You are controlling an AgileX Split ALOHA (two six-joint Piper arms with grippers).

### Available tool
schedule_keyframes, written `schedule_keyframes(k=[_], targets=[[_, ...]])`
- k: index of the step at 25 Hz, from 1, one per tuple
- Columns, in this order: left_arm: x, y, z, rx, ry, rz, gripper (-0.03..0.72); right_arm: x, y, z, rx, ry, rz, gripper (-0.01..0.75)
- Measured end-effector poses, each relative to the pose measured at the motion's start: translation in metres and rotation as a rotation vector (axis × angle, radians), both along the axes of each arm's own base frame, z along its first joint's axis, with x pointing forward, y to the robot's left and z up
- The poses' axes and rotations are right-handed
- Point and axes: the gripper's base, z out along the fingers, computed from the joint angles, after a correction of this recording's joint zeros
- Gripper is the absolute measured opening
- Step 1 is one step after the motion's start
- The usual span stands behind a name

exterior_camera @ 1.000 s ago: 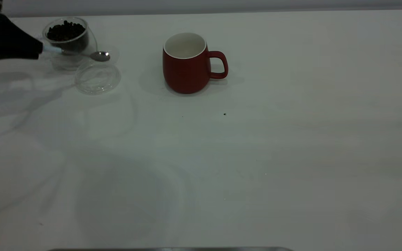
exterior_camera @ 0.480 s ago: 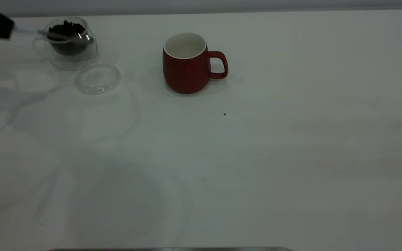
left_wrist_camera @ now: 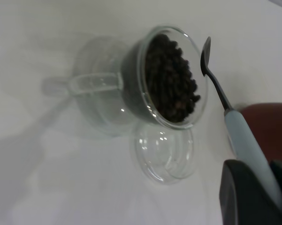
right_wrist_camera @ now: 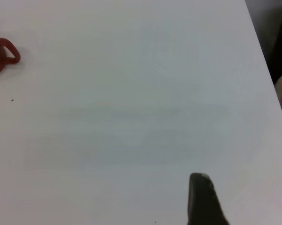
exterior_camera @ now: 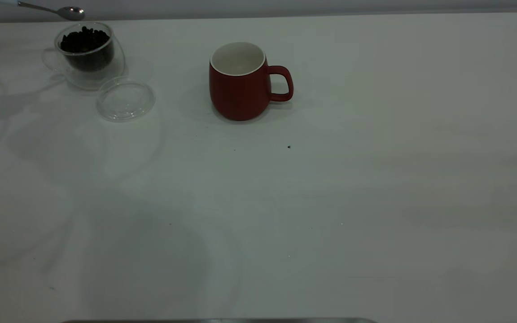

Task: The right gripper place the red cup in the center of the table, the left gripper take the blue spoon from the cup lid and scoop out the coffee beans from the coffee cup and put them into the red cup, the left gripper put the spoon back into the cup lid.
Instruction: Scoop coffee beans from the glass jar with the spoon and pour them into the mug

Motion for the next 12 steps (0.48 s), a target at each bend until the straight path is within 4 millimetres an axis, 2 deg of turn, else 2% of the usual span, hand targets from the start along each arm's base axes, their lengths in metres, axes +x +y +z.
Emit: schedule_keyframes(k=[4, 12], targets=[[0.001, 0.001, -0.006, 0.000, 0.008, 0.005, 0.126, 0.000, 0.000, 0.000, 0.000, 0.000, 0.000, 0.466], [0.001, 0.000, -0.044, -0.053, 0.073, 0.025, 0.126, 0.000, 0.000, 0.000, 0.000, 0.000, 0.000, 0.466]])
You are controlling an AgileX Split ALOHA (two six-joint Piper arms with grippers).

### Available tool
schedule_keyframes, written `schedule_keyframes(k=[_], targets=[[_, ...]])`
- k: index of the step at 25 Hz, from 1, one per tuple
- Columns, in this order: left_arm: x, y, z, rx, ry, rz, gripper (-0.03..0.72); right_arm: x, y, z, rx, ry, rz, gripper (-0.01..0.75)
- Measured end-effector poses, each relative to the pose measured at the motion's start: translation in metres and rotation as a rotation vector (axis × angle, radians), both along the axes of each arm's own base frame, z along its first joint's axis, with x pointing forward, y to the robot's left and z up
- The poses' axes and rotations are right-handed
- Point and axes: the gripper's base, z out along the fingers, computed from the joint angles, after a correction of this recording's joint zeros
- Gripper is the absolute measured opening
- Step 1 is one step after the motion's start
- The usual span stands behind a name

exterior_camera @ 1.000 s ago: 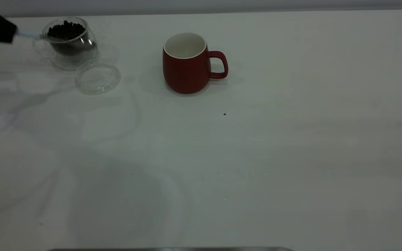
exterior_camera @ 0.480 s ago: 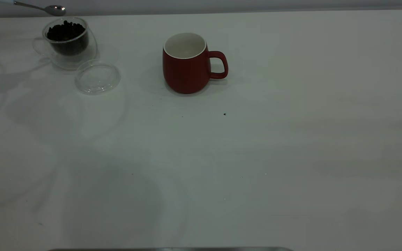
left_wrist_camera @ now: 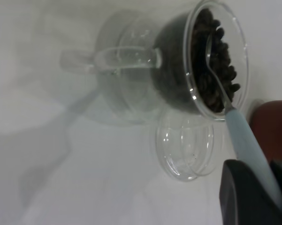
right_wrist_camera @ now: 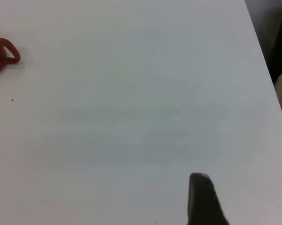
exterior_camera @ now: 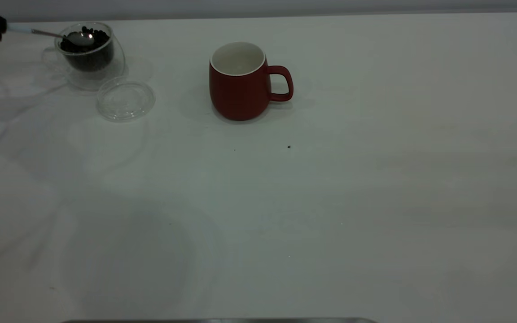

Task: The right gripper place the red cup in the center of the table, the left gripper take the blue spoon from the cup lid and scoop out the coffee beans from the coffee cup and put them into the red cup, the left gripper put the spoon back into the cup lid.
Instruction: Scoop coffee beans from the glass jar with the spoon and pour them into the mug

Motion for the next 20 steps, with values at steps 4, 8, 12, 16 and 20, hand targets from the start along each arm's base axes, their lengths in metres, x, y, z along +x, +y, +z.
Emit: schedule_keyframes(k=[4, 8, 12, 16, 20], targets=[[0.000, -0.001, -0.008, -0.020, 0.010, 0.009, 0.126, 0.000, 0.000, 0.000, 0.000, 0.000, 0.000, 0.466], [0.000, -0.002, -0.017, -0.054, 0.026, 0.014, 0.126, 0.000, 0.000, 0.000, 0.000, 0.000, 0.000, 0.466], [-0.001, -0.004, -0.024, -0.074, 0.039, 0.012, 0.126, 0.000, 0.000, 0.000, 0.000, 0.000, 0.000, 0.466], [-0.001, -0.004, -0.024, -0.075, 0.040, 0.011, 0.126, 0.000, 0.000, 0.000, 0.000, 0.000, 0.000, 0.466], [0.000, -0.004, -0.023, -0.087, 0.034, 0.022, 0.126, 0.000, 0.000, 0.000, -0.001, 0.000, 0.000, 0.466]])
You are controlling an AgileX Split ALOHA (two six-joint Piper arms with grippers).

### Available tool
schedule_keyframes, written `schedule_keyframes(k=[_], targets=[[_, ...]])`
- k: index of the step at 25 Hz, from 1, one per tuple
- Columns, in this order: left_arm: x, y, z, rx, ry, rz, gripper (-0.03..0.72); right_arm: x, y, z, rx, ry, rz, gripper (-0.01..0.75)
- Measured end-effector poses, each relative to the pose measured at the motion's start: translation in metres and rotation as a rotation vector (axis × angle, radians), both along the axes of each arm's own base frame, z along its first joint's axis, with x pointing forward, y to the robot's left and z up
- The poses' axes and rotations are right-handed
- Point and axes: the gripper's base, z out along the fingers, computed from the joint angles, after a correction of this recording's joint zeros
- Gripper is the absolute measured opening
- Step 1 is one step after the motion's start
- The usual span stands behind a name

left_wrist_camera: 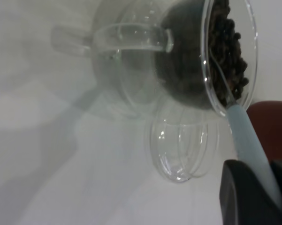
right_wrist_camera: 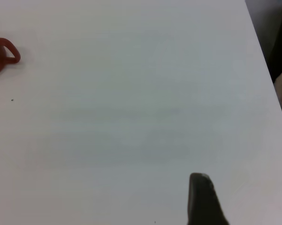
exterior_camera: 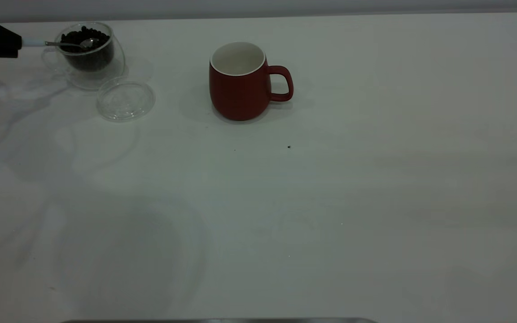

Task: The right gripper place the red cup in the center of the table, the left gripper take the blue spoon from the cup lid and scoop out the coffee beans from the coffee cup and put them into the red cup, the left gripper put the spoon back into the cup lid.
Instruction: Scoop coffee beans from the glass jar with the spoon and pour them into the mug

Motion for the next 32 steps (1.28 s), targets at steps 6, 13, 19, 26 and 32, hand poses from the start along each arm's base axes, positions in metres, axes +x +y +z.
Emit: schedule_keyframes(k=[6, 13, 19, 26, 32], targets=[[0.000, -0.002, 0.002, -0.024, -0.001, -0.007, 0.126, 0.000, 0.000, 0.000, 0.001, 0.000, -0.001, 0.466], [-0.004, 0.001, 0.003, -0.057, 0.009, -0.019, 0.126, 0.000, 0.000, 0.000, 0.001, 0.000, -0.001, 0.466], [-0.012, 0.019, 0.005, -0.086, 0.026, 0.020, 0.126, 0.000, 0.000, 0.000, 0.001, 0.000, -0.001, 0.466], [-0.014, 0.026, 0.007, -0.122, 0.018, 0.044, 0.126, 0.000, 0.000, 0.000, 0.000, 0.000, 0.000, 0.466], [-0.013, 0.026, 0.008, -0.136, 0.011, 0.055, 0.126, 0.000, 0.000, 0.000, 0.001, 0.000, -0.001, 0.466]])
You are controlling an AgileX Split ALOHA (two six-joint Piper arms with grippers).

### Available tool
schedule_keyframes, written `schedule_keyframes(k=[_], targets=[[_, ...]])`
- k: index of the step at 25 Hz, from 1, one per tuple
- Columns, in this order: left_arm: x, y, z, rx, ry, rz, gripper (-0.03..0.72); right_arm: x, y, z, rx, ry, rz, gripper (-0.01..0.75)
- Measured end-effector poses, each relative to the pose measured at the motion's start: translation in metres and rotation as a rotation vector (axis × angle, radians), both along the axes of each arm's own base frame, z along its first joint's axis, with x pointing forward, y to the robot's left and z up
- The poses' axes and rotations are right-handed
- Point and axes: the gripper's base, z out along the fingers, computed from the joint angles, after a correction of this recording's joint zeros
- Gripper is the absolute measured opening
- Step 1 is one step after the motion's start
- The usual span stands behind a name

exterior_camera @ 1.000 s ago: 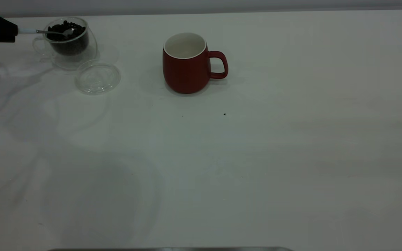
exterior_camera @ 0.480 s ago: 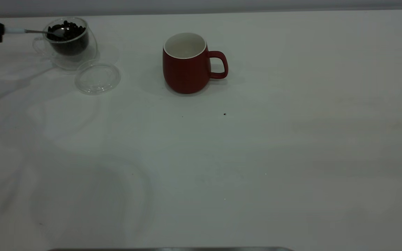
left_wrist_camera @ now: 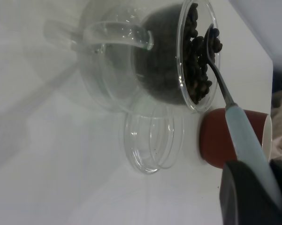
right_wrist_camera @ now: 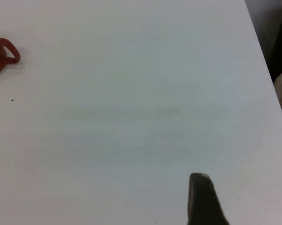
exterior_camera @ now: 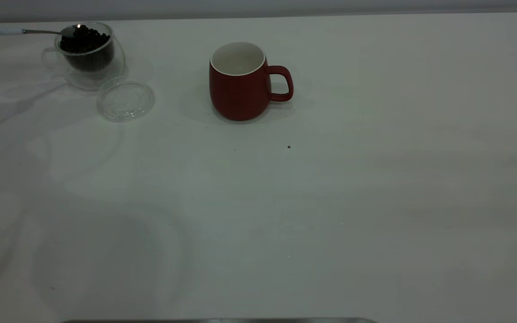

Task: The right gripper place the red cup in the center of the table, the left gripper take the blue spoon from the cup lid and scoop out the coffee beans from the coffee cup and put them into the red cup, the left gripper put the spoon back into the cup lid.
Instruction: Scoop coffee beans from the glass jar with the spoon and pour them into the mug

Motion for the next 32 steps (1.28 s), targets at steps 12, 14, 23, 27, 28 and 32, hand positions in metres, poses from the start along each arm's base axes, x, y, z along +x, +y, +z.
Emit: schedule_keyframes(k=[12, 14, 23, 27, 28, 32], targets=[[-0.001, -0.004, 0.006, -0.070, -0.021, -0.030, 0.126, 0.000, 0.000, 0.000, 0.000, 0.000, 0.000, 0.466], [-0.001, -0.004, 0.006, -0.068, -0.024, -0.033, 0.126, 0.000, 0.000, 0.000, -0.001, 0.000, 0.001, 0.466], [-0.001, -0.006, 0.006, -0.069, -0.018, -0.035, 0.126, 0.000, 0.000, 0.000, -0.001, 0.000, 0.001, 0.466], [0.003, -0.018, 0.005, -0.071, -0.012, -0.061, 0.126, 0.000, 0.000, 0.000, 0.000, 0.000, 0.000, 0.466], [0.004, -0.022, 0.005, -0.071, -0.012, -0.070, 0.126, 0.000, 0.000, 0.000, 0.000, 0.000, 0.000, 0.466], [0.010, -0.043, 0.005, -0.071, -0.007, -0.118, 0.126, 0.000, 0.000, 0.000, 0.000, 0.000, 0.000, 0.466]])
